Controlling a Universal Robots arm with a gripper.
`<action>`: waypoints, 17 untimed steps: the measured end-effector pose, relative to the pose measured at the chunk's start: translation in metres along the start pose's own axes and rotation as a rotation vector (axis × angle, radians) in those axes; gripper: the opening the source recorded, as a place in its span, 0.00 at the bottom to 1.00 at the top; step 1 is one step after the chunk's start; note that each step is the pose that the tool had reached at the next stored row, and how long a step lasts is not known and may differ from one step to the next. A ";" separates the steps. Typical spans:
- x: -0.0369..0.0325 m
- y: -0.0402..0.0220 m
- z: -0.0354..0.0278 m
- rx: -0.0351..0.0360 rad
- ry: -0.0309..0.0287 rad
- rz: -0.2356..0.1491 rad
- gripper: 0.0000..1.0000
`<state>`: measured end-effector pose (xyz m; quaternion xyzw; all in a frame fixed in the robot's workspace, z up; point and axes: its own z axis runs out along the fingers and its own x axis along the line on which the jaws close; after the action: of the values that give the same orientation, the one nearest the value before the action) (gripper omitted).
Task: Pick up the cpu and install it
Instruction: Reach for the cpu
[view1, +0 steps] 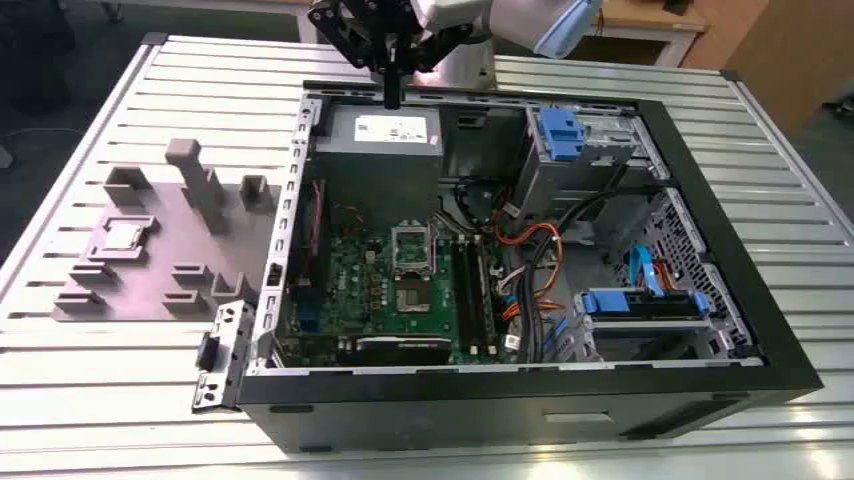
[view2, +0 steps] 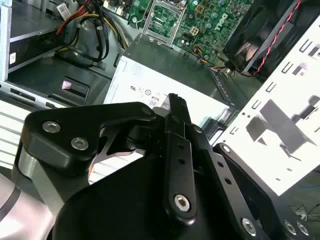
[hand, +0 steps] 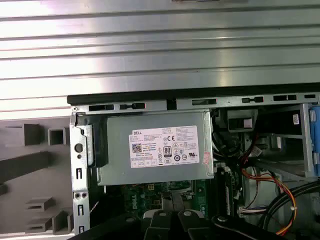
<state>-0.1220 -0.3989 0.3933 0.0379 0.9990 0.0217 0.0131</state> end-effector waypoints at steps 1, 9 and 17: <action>0.0000 0.0000 0.0000 0.0000 0.0000 0.000 0.11; 0.0016 -0.0001 0.0000 0.0001 0.0000 0.000 0.11; 0.0032 -0.0002 -0.0001 0.0000 0.0000 0.000 0.11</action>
<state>-0.1252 -0.3989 0.3933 0.0379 0.9990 0.0217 0.0131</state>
